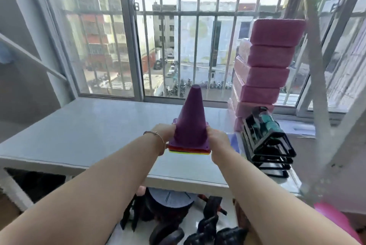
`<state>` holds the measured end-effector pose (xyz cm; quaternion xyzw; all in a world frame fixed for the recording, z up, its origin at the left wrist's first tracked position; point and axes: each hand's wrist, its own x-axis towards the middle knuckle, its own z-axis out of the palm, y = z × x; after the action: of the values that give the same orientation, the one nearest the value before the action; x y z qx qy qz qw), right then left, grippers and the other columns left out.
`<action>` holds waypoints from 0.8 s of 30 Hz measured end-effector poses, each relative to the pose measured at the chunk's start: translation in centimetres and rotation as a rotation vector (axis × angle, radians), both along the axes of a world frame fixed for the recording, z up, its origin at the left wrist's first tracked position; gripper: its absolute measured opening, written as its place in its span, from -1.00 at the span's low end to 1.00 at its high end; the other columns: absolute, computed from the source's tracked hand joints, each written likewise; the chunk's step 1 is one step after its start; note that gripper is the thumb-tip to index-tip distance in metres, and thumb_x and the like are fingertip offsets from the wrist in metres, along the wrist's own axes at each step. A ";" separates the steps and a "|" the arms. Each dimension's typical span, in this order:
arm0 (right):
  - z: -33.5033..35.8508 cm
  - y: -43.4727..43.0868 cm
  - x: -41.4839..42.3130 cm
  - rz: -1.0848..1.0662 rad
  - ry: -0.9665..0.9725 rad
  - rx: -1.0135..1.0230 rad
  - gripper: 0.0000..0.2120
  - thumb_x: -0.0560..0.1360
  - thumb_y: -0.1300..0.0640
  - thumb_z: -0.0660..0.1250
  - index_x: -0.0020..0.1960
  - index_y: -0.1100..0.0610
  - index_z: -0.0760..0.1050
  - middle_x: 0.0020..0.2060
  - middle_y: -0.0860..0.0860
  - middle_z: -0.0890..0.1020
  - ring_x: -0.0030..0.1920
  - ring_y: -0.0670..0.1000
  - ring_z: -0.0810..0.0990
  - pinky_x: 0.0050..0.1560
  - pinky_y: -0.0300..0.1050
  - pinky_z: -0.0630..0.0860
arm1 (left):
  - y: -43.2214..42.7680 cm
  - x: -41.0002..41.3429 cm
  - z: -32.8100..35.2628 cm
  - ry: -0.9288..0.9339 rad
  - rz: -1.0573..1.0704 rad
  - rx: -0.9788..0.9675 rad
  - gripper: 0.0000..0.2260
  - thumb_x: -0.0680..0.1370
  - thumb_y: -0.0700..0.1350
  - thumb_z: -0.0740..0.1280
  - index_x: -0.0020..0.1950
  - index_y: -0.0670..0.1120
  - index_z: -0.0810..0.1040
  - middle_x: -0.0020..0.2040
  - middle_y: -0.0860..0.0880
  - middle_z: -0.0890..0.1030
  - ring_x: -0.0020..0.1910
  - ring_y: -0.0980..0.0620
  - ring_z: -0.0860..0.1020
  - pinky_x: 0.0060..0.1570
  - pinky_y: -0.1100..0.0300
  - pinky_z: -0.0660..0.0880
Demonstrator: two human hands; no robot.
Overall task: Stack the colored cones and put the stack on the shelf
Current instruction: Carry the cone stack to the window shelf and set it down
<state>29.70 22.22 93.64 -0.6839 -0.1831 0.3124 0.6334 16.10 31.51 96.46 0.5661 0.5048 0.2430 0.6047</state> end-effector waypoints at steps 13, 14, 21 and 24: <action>-0.9 9.8 6.7 -0.004 0.007 -0.180 -0.62 0.54 -0.15 0.19 0.06 0.16 0.51 -0.04 0.10 0.59 -0.08 0.15 0.51 -0.10 -0.07 0.41 | 10.7 8.2 -4.4 0.030 0.013 -0.016 -0.66 0.36 0.00 0.30 0.04 -0.16 0.58 0.07 -0.20 0.65 0.06 -0.18 0.62 0.15 -0.18 0.54; -1.0 10.7 7.1 -0.009 0.001 -0.189 -0.63 0.54 -0.14 0.20 0.06 0.16 0.51 -0.05 0.09 0.58 -0.10 0.15 0.50 -0.10 -0.07 0.40 | 11.5 8.7 -4.3 0.044 -0.008 -0.003 -0.67 0.41 -0.03 0.29 0.08 -0.17 0.57 0.06 -0.19 0.63 0.05 -0.17 0.61 0.16 -0.14 0.54; -1.8 17.9 10.1 -0.072 0.001 -0.258 -0.56 0.50 -0.21 0.22 0.11 0.15 0.53 -0.10 0.08 0.53 -0.14 0.15 0.44 -0.14 -0.10 0.35 | 17.9 12.2 -4.6 0.035 -0.029 -0.011 -0.80 0.48 -0.15 0.26 0.05 -0.14 0.57 -0.06 -0.08 0.57 -0.11 -0.06 0.51 0.21 -0.05 0.50; -2.6 20.5 11.2 -0.108 0.015 -0.261 -0.60 0.52 -0.18 0.20 0.12 0.12 0.52 -0.07 0.07 0.54 -0.12 0.15 0.46 -0.08 -0.09 0.37 | 20.5 13.8 -4.9 0.068 -0.089 -0.018 -0.87 0.54 -0.19 0.24 0.05 -0.11 0.53 -0.07 -0.08 0.52 -0.12 -0.07 0.47 0.09 0.05 0.52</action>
<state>40.86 42.69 91.02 -0.7669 -0.0990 0.3041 0.5564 29.89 51.98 91.53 0.5905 0.5014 0.1918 0.6025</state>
